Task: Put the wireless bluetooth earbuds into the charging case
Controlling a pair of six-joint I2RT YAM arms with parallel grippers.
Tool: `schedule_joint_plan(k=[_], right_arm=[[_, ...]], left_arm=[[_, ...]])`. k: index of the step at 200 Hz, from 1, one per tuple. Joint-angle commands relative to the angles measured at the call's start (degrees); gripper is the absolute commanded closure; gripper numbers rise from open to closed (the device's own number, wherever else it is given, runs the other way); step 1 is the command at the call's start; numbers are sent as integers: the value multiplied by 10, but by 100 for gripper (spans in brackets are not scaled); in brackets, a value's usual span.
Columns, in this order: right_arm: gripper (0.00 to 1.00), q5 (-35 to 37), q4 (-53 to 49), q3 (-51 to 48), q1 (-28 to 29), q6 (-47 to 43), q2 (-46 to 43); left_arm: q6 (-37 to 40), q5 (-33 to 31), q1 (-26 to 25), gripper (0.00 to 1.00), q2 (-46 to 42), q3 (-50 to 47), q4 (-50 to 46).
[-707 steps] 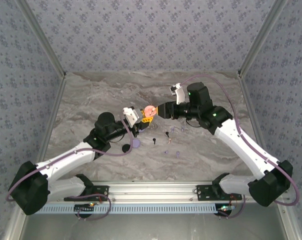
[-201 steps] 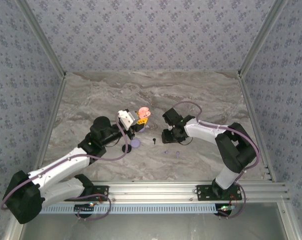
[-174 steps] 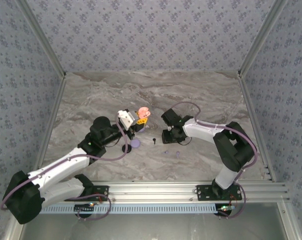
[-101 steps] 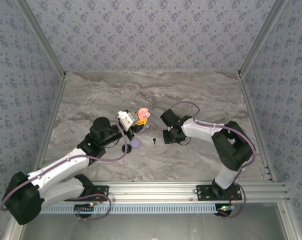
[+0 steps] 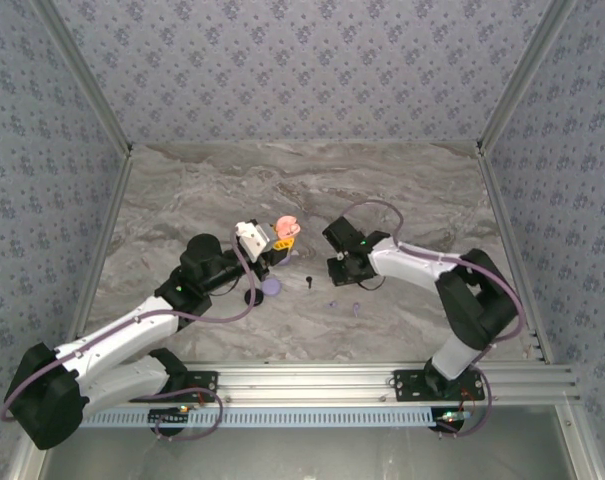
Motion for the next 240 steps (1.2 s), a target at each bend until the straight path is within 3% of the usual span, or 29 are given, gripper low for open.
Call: schedule_joint_plan(k=[1,48,83,144,240], right_arm=[[78,11,13,-5,3,-49,-92],[77,-67,71,-2,6,-126,-272],[78,-103,106,26,30,-184,-340],[77,-52,72,109,93,-253,-283],[78,-22,86,115,98,-263,-241]], left_arm=[[-16,9,-4,93,1,2,6],[-40,38,-4,93,47,19,29],[-51,61,-5,94,78,36,39],[-56,80,-13,94,104,60,28],[-56,99,-13,94,106,75,14]])
